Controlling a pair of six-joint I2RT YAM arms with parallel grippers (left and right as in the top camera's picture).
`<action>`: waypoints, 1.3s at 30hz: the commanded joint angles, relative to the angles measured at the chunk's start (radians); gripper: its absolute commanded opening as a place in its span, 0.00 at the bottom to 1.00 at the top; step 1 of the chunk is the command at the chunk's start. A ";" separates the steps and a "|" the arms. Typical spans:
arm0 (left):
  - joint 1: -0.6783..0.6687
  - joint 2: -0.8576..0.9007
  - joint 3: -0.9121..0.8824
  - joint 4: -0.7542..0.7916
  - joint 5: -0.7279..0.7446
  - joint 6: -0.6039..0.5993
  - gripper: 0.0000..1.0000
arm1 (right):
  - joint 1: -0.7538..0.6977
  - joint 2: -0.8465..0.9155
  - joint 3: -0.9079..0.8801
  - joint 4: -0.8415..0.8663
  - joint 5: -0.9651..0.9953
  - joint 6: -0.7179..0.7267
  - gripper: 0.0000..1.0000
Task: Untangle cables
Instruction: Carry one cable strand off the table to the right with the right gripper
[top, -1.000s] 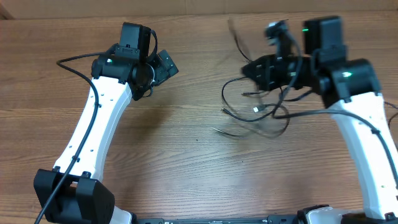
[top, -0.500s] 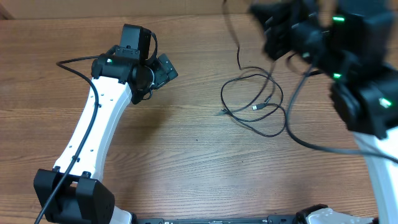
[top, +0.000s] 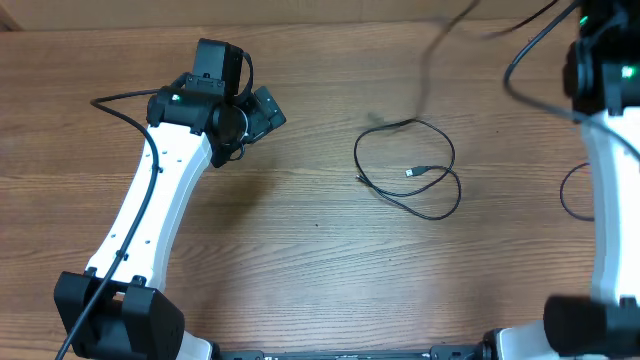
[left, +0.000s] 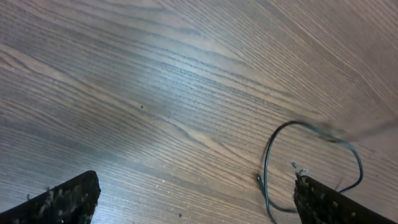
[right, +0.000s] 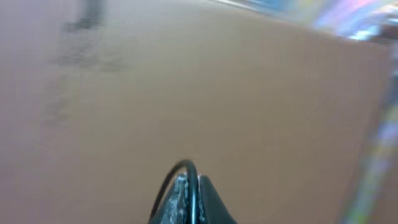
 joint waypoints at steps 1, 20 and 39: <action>0.000 0.009 -0.011 0.002 -0.004 0.016 1.00 | -0.089 0.000 0.013 0.127 0.057 -0.018 0.04; 0.002 0.009 -0.011 0.002 -0.004 0.016 1.00 | -0.418 0.479 0.013 -0.251 -0.162 0.182 0.04; 0.003 0.009 -0.011 0.002 -0.004 0.016 1.00 | -0.417 0.629 0.012 -0.391 -0.355 0.183 1.00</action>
